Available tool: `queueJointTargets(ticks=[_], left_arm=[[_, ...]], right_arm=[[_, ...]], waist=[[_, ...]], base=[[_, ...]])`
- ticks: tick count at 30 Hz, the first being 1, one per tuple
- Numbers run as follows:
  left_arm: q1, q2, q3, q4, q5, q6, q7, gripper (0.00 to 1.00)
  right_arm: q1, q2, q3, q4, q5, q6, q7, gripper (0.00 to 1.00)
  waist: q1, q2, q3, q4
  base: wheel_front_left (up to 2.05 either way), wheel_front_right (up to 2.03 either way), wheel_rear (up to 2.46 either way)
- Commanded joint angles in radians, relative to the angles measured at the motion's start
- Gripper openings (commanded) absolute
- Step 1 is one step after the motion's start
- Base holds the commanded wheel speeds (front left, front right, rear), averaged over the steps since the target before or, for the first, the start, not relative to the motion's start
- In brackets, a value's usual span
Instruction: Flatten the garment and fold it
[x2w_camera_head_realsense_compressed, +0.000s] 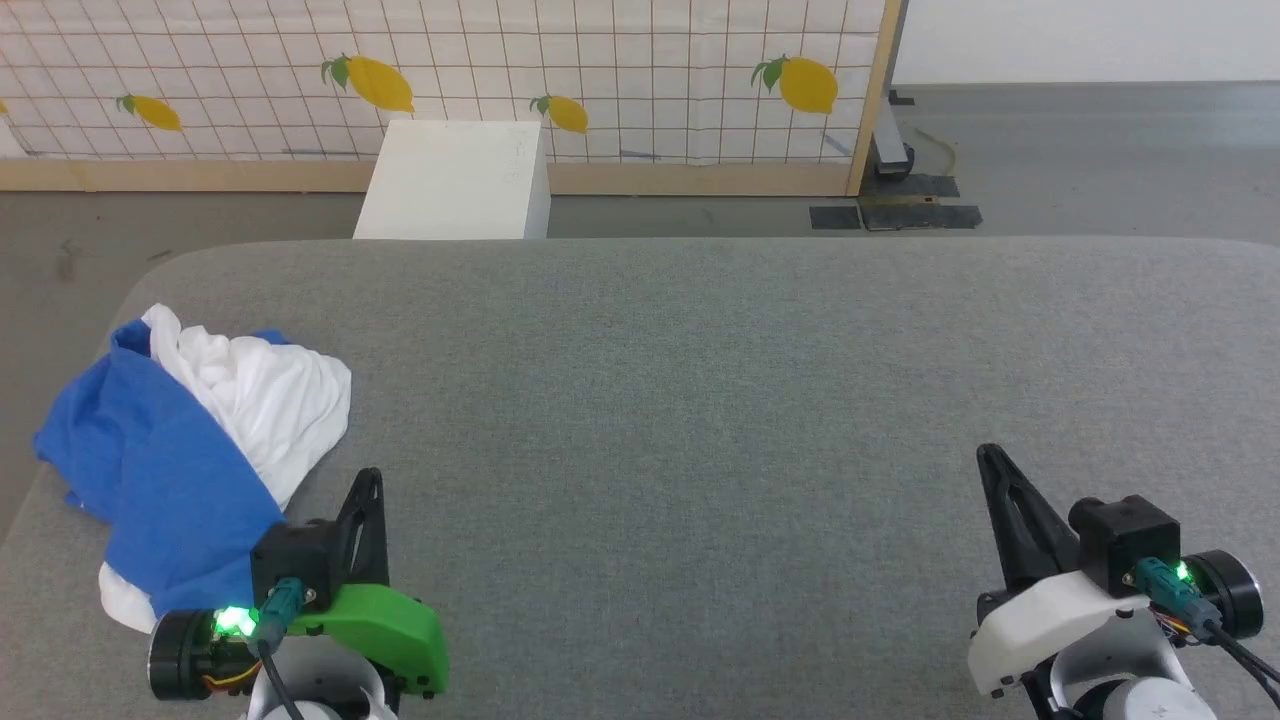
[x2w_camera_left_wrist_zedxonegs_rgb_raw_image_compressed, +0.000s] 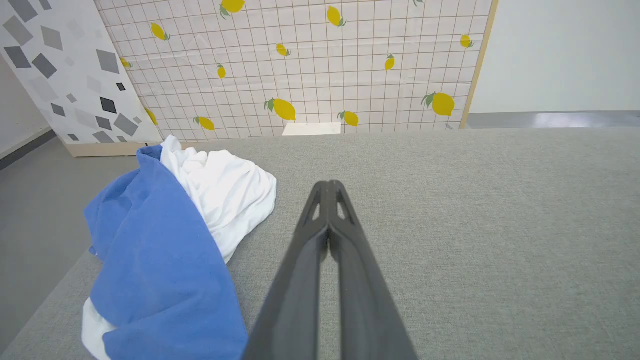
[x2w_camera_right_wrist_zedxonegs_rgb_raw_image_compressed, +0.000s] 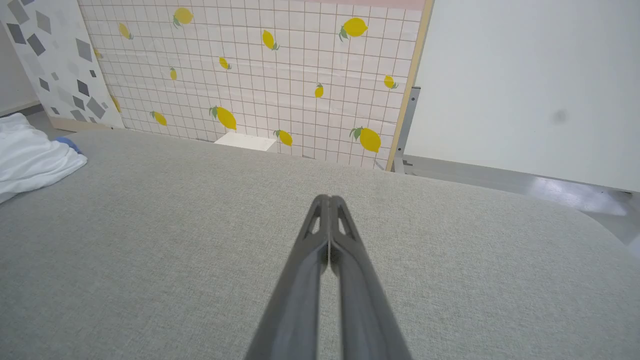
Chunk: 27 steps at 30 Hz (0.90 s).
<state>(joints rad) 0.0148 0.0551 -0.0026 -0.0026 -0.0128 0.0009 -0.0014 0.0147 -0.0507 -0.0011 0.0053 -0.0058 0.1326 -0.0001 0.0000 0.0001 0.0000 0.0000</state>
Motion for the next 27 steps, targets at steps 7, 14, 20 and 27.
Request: queueJointTargets(ticks=[7,14,20,27], left_arm=[[-0.015,-0.005,0.003,0.003,0.013,-0.001,0.001,0.00],[-0.015,-0.005,0.003,0.003,0.013,-0.001,0.001,0.00],[-0.015,-0.005,0.003,0.003,0.013,-0.001,0.001,0.00],[-0.015,-0.005,0.003,0.003,0.013,-0.001,0.001,0.00]], right_arm=[[-0.015,0.001,0.001,-0.005,0.006,-0.002,0.000,0.00],[-0.015,0.001,0.001,-0.005,0.006,-0.002,0.000,0.00],[-0.015,0.001,0.001,-0.005,0.006,-0.002,0.000,0.00],[-0.015,0.001,0.001,-0.005,0.006,-0.002,0.000,0.00]], waist=[[0.0000,-0.0001,0.000,0.000],[0.0000,-0.0001,0.000,0.000],[0.0000,-0.0001,0.000,0.000],[0.0000,-0.0001,0.000,0.000]], base=[[0.00,0.00,0.00],[0.00,0.00,0.00],[0.00,0.00,0.00],[0.00,0.00,0.00]])
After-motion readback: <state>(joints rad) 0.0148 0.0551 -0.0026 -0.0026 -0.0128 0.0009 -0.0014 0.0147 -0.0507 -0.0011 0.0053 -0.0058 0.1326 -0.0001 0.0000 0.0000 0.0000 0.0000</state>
